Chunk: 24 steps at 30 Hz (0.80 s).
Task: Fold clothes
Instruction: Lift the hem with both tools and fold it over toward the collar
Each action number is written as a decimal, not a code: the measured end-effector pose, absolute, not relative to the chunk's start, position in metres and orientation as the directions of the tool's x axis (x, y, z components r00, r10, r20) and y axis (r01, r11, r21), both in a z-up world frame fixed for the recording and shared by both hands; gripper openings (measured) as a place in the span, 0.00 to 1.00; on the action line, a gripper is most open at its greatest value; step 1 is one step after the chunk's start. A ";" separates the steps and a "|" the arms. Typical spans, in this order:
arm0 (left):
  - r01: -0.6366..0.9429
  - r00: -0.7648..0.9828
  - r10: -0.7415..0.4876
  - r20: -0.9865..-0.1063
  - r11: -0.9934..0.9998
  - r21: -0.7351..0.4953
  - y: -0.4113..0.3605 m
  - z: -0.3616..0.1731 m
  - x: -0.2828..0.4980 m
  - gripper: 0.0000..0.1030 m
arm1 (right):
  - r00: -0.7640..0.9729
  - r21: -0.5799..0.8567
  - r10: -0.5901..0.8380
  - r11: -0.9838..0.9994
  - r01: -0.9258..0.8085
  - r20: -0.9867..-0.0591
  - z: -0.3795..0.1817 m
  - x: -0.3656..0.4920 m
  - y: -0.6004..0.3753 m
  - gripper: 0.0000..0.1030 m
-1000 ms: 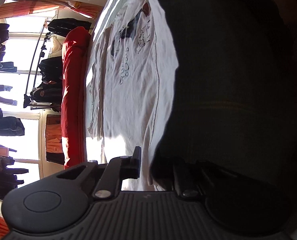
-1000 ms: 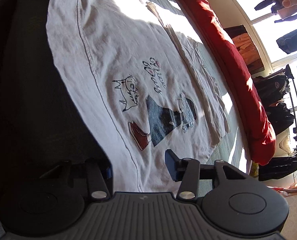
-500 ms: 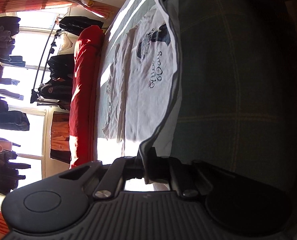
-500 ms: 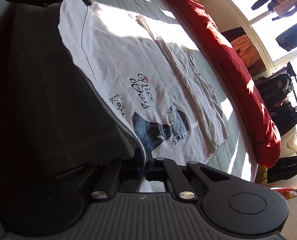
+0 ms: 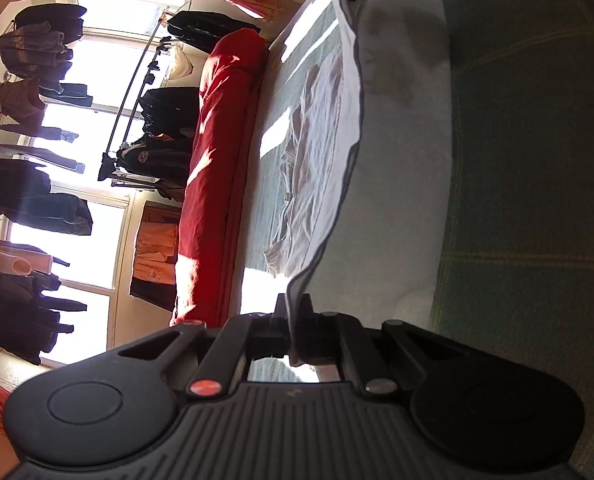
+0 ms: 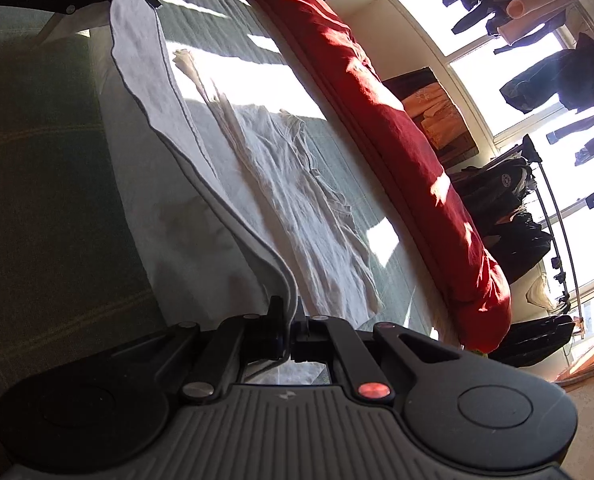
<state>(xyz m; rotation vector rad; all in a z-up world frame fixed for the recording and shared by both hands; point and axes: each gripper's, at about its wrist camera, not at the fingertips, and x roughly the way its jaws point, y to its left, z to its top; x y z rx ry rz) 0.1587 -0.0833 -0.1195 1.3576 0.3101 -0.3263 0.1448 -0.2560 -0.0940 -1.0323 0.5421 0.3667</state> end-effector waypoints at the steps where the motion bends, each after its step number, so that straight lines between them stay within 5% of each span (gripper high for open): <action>1: 0.397 0.917 -0.045 -0.396 0.190 0.898 -0.084 -0.118 0.166 0.03 | 0.821 -0.713 0.033 0.477 -0.515 -0.571 -0.093 0.153 -0.256 0.03; 24: 0.332 0.931 0.039 -0.363 0.328 0.884 -0.085 -0.126 0.318 0.03 | 0.883 -0.711 -0.002 0.593 -0.377 -0.470 -0.105 0.333 -0.254 0.03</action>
